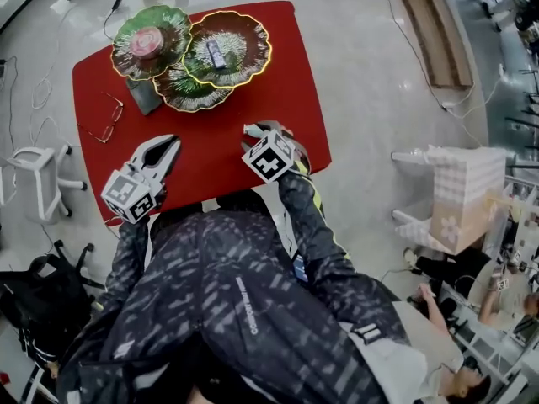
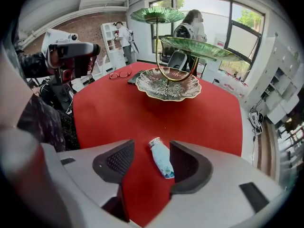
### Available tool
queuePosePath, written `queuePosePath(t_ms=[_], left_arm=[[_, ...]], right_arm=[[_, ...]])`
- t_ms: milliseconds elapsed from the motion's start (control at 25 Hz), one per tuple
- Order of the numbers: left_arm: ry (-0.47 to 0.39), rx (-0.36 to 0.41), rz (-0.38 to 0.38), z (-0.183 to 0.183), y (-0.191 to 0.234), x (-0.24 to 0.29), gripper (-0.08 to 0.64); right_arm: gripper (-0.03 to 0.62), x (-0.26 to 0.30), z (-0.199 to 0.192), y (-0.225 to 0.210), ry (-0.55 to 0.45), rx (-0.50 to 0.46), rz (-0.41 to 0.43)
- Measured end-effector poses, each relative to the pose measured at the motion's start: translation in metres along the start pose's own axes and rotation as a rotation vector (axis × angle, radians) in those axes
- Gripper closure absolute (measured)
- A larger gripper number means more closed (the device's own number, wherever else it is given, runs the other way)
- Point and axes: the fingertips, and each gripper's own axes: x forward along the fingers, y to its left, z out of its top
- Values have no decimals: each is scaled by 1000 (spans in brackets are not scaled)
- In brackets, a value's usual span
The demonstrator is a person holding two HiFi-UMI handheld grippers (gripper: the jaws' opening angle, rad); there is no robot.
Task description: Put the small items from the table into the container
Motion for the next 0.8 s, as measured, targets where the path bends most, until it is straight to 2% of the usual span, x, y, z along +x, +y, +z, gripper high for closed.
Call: queuePosePath(t_ms=[400, 800], left_arm=[[20, -23, 34, -9, -10, 18, 537], [36, -21, 39, -10, -19, 19, 537]], right_arm=[[370, 27, -16, -16, 33, -90, 33], [370, 47, -33, -30, 81, -112, 33]])
